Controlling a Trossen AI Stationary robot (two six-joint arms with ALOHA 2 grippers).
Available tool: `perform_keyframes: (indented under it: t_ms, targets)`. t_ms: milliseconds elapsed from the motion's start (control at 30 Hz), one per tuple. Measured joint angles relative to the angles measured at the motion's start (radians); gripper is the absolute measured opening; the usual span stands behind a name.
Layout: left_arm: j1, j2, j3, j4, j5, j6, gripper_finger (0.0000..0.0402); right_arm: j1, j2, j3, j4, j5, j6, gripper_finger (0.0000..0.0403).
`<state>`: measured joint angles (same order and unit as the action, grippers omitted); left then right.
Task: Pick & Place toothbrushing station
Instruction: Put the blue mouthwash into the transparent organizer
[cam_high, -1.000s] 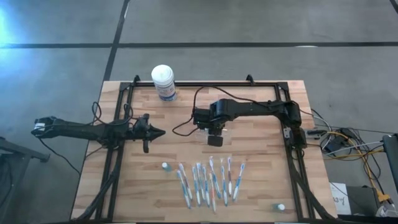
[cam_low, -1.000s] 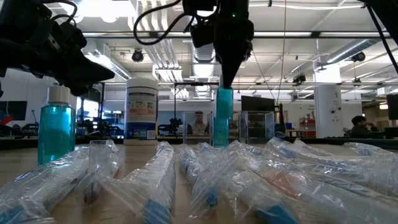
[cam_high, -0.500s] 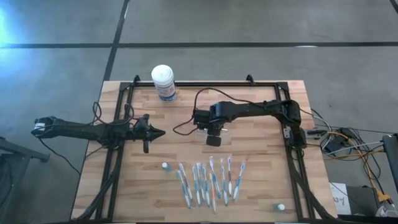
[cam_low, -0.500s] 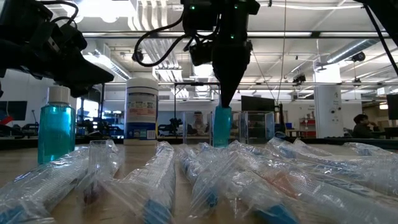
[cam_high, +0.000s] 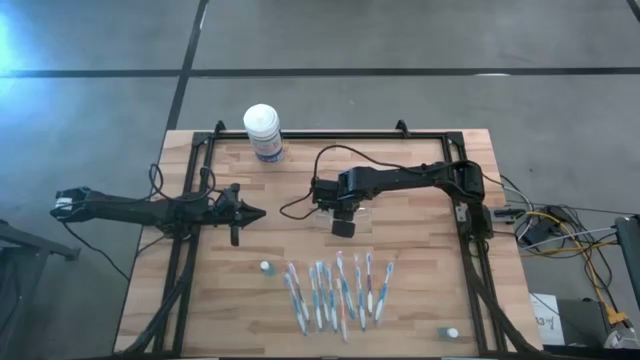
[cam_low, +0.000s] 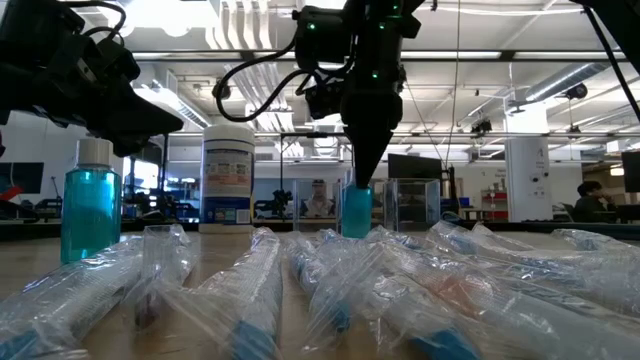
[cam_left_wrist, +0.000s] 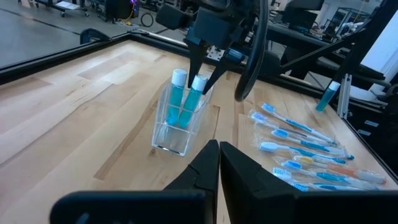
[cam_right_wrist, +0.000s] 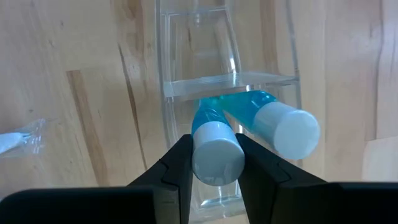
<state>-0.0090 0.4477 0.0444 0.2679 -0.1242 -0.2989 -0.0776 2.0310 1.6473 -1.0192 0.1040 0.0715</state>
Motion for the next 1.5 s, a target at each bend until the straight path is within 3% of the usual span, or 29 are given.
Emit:
perform_keyframes:
  t_ms: [333, 733, 1500]
  targets:
    - [0.0, 0.0, 0.0, 0.0, 0.0, -0.001, 0.0017, 0.0, -0.003, -0.021, 0.035, -0.005, -0.004, 0.0096]
    - [0.0, 0.0, 0.0, 0.0, 0.0, -0.01, 0.0016, 0.001, 0.002, -0.003, 0.03, -0.011, -0.007, 0.0161]
    - [0.0, 0.0, 0.0, 0.0, -0.001, -0.013, 0.0016, 0.001, -0.11, 0.0, -0.035, -0.011, -0.011, 0.0185]
